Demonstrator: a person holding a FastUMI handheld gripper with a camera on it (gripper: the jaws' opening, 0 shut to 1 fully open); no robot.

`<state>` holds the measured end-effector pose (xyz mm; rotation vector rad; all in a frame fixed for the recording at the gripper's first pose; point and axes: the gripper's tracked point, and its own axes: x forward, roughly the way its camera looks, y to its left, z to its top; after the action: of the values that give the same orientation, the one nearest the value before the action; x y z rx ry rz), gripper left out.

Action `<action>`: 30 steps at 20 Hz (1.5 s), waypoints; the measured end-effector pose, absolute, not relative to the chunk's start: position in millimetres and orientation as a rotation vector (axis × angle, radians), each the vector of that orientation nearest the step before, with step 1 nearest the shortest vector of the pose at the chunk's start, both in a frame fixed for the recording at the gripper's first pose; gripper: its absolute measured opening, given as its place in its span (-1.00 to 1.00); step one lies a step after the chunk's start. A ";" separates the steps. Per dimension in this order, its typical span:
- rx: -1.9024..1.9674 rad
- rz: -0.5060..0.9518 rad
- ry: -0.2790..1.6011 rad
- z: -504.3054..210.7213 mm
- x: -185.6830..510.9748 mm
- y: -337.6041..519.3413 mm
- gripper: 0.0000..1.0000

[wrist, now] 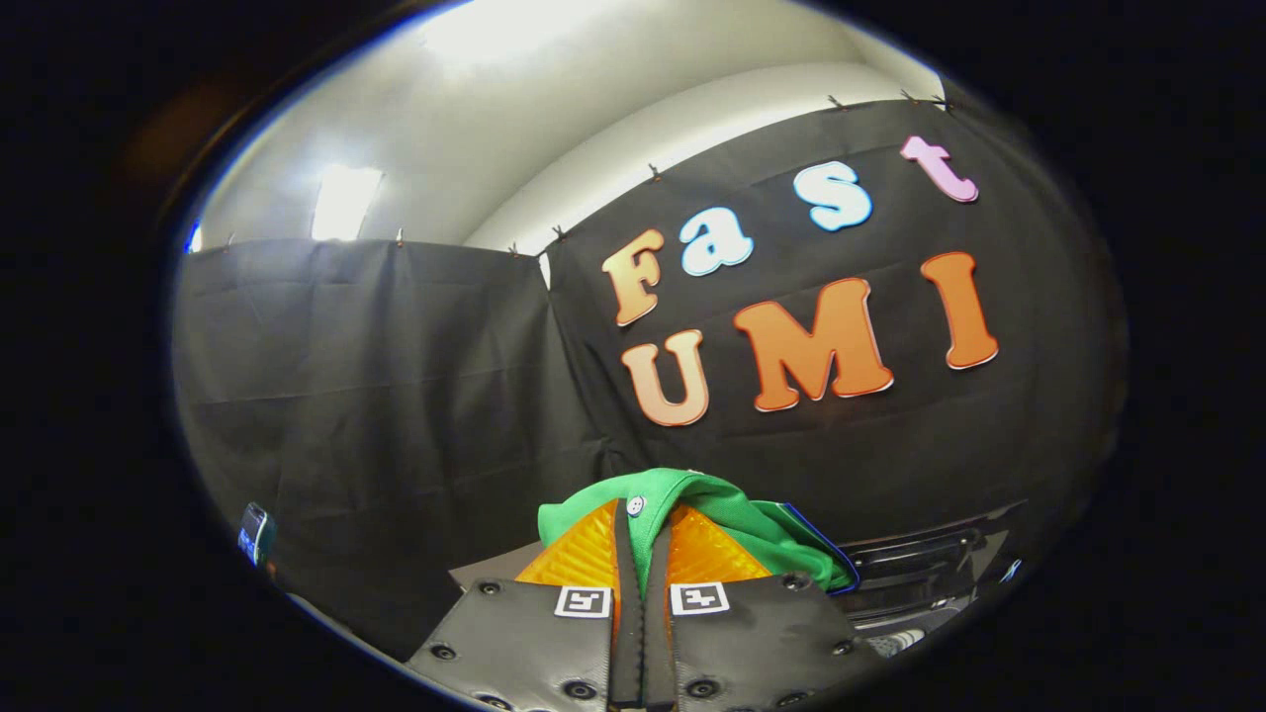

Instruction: Put the clothes into the washing machine and then close the washing machine lid.

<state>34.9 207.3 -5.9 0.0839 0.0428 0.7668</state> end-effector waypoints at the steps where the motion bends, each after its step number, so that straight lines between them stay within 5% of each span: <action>1: 0.083 0.738 0.039 -3.9 41.7 188.4 -0.83; 13: 0.032 0.544 0.182 -73.9 101.1 32.9 -0.83; 30: 0.052 0.457 0.653 -310.9 154.8 -1.0 -0.82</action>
<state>154.8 -1.0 -310.9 0.0524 0.6528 0.4569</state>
